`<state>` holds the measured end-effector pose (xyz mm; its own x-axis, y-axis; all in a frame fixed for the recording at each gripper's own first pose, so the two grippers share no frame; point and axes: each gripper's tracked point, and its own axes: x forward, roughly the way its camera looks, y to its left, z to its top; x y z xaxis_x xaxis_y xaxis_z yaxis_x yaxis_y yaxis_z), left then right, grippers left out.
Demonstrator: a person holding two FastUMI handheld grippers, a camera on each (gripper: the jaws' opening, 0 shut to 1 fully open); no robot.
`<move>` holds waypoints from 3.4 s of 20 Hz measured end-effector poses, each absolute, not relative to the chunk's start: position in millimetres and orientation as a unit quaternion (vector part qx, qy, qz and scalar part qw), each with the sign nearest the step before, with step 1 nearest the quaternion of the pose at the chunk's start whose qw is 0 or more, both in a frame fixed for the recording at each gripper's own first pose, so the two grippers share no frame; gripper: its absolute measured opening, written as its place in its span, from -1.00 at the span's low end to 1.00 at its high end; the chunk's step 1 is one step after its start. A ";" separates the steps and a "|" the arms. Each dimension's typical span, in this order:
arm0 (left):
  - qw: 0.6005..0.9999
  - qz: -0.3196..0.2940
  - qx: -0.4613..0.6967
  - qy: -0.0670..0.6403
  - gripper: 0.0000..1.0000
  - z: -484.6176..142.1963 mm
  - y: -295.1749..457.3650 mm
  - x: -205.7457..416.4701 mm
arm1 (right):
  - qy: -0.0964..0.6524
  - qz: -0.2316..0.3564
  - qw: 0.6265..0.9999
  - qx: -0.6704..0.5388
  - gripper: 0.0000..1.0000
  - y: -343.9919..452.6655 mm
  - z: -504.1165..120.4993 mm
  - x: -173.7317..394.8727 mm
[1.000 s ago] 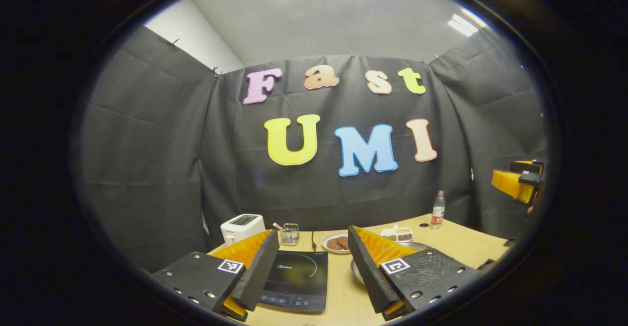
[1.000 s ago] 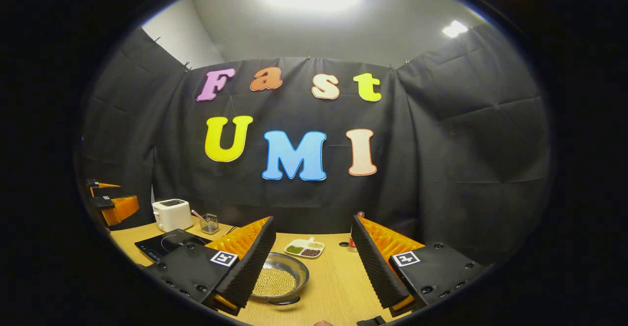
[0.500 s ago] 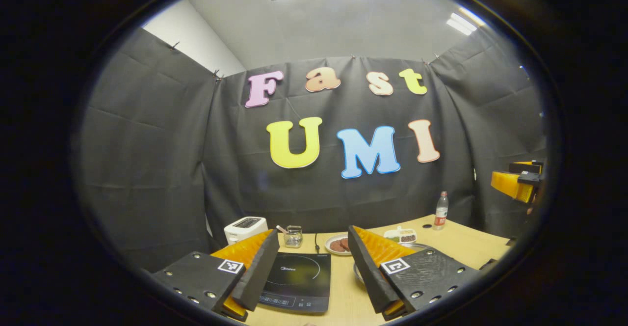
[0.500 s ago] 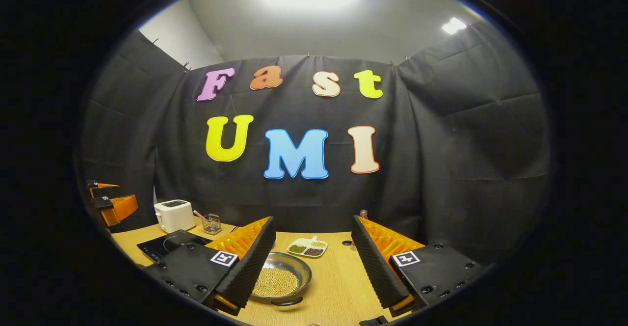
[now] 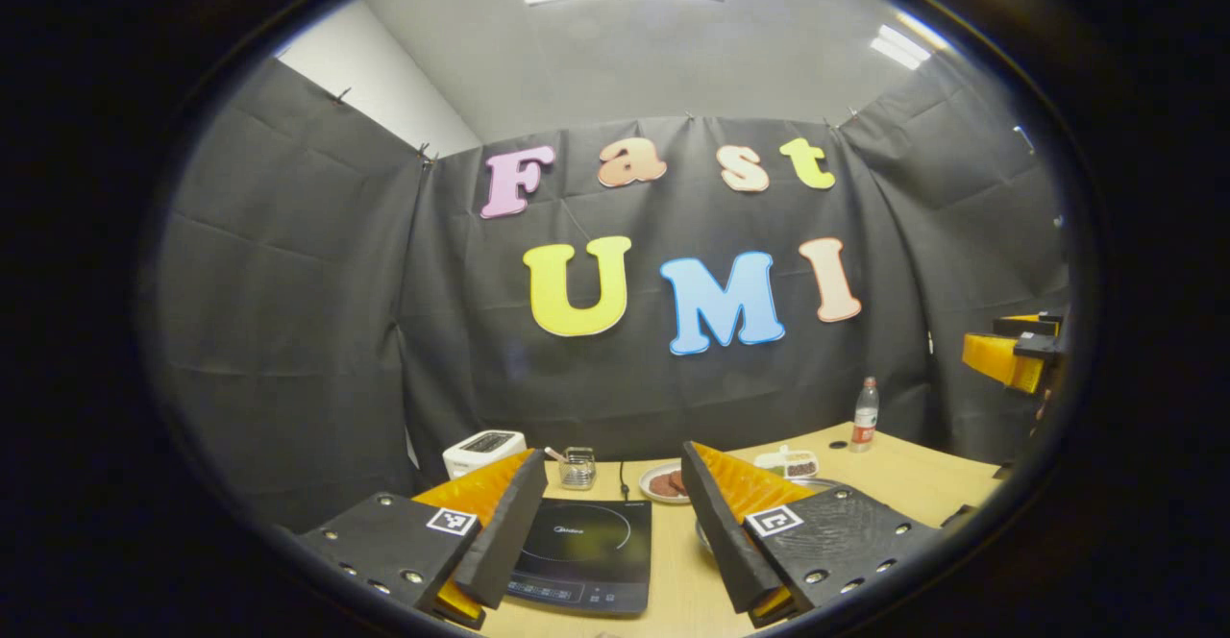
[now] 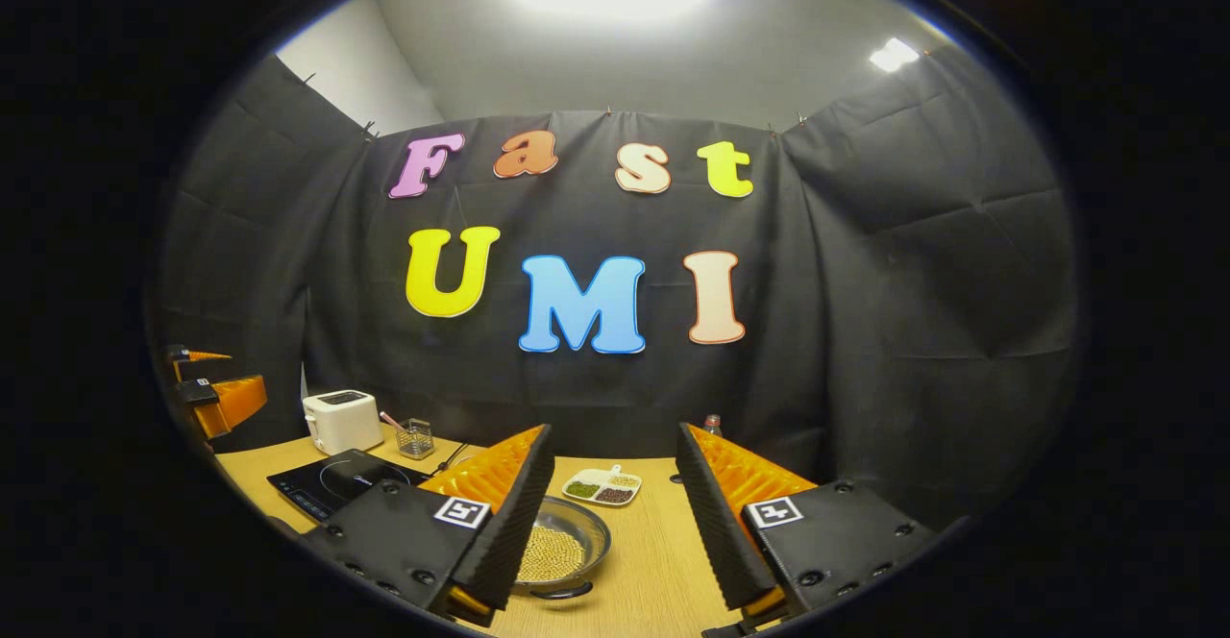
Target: First push the handle of the pot to place it horizontally, then grasp the pot with both hands and set it on the induction cooktop.
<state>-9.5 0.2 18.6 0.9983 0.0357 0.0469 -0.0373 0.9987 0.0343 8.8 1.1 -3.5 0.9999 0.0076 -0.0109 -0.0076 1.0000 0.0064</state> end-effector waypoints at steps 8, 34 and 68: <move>0.999 0.020 0.022 -0.027 0.66 19.1 10.4 -13.5 | 0.020 0.019 1.000 0.001 -0.07 15.3 -10.4 3.6; 0.999 0.031 -0.009 -0.041 0.70 1.4 87.0 15.6 | 0.216 0.184 0.955 -0.085 -0.96 138.2 -140.5 -14.4; 0.997 0.073 0.017 0.021 0.67 -36.1 -0.1 112.3 | 0.425 0.256 0.867 -0.048 -0.95 90.4 -302.0 24.3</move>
